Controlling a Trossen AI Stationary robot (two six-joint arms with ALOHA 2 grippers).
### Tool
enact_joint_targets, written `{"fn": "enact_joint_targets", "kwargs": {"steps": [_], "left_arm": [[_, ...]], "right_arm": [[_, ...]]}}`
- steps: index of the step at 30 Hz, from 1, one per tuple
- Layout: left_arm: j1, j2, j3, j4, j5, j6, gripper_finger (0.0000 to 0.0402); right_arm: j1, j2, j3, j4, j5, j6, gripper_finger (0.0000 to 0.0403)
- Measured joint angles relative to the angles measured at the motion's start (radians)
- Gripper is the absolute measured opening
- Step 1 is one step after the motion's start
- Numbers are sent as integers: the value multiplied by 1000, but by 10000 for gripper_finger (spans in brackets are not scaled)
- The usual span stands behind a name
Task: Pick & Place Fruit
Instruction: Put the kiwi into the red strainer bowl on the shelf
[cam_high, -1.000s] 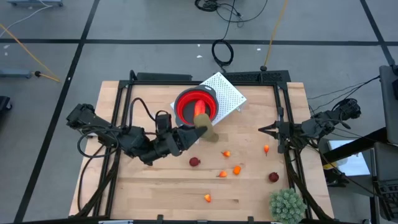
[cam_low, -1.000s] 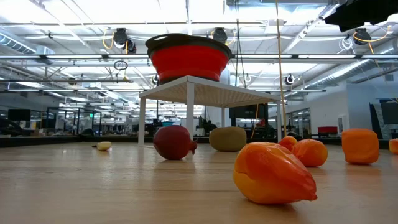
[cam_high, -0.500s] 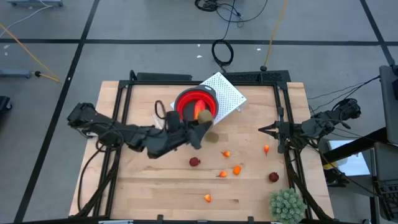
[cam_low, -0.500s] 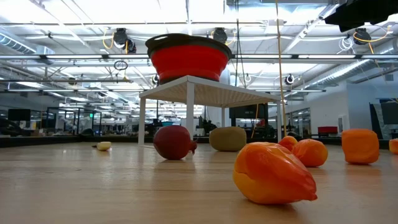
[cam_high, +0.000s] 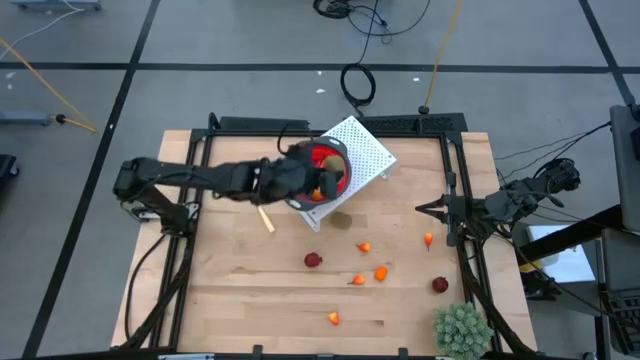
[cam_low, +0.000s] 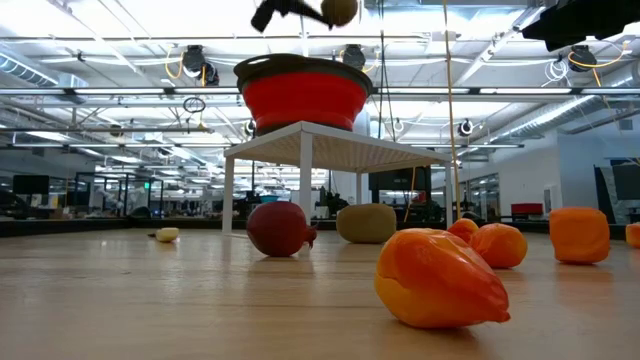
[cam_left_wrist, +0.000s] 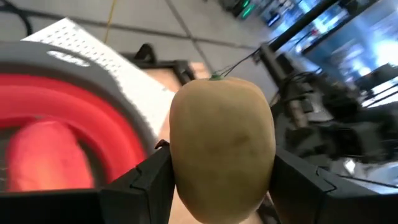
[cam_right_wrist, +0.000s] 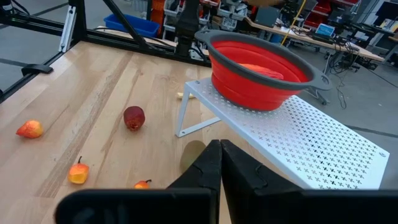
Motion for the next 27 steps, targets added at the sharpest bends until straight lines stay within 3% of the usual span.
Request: {"fn": "enact_joint_targets", "kwargs": {"steps": [10, 19, 27], "left_arm": [[167, 0, 29, -185, 193, 62, 214], [245, -1, 164, -463, 202, 157, 214], [281, -1, 197, -582, 209, 173, 214]], "right_arm": [[0, 0, 0, 0, 4, -1, 4], [0, 0, 0, -45, 5, -1, 4], [0, 0, 0, -47, 5, 1, 4]]}}
